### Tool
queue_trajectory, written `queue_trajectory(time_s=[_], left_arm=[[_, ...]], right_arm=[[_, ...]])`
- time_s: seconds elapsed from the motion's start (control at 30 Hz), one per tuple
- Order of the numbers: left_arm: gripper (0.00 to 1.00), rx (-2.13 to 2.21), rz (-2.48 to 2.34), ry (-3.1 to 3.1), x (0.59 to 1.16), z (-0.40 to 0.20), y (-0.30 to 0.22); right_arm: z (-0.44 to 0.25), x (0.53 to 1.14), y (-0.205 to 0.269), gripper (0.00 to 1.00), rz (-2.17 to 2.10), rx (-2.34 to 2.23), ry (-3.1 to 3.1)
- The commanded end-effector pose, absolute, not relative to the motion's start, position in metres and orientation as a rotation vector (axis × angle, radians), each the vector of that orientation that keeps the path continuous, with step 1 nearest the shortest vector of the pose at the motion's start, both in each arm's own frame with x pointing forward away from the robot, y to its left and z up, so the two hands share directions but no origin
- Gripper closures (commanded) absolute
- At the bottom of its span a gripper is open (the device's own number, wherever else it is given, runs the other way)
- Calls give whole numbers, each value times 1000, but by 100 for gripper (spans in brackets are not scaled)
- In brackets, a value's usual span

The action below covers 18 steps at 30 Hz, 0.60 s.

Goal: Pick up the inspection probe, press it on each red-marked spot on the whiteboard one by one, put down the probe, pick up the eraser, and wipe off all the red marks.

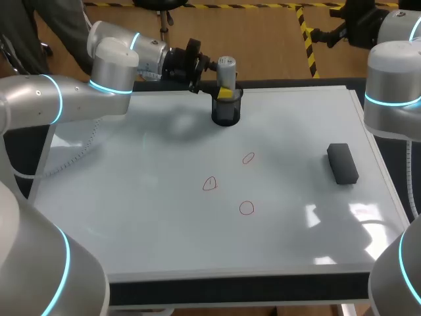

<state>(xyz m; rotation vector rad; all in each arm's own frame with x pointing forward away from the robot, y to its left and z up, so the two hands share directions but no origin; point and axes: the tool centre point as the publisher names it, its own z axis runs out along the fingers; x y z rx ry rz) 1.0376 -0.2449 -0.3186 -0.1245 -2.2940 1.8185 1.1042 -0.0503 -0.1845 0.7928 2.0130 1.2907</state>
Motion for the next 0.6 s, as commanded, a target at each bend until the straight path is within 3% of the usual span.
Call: queue_trajectory(time_s=[0.03,0.6], left_arm=[[100,-136,1824,-2286,1042,-322,-246],[100,-200,1823,-2269,1036,-318,-246]], right_arm=[[-184,1104,-50,0,1291,793,2013],[-184,1104,-50,0,1291,793,2013]])
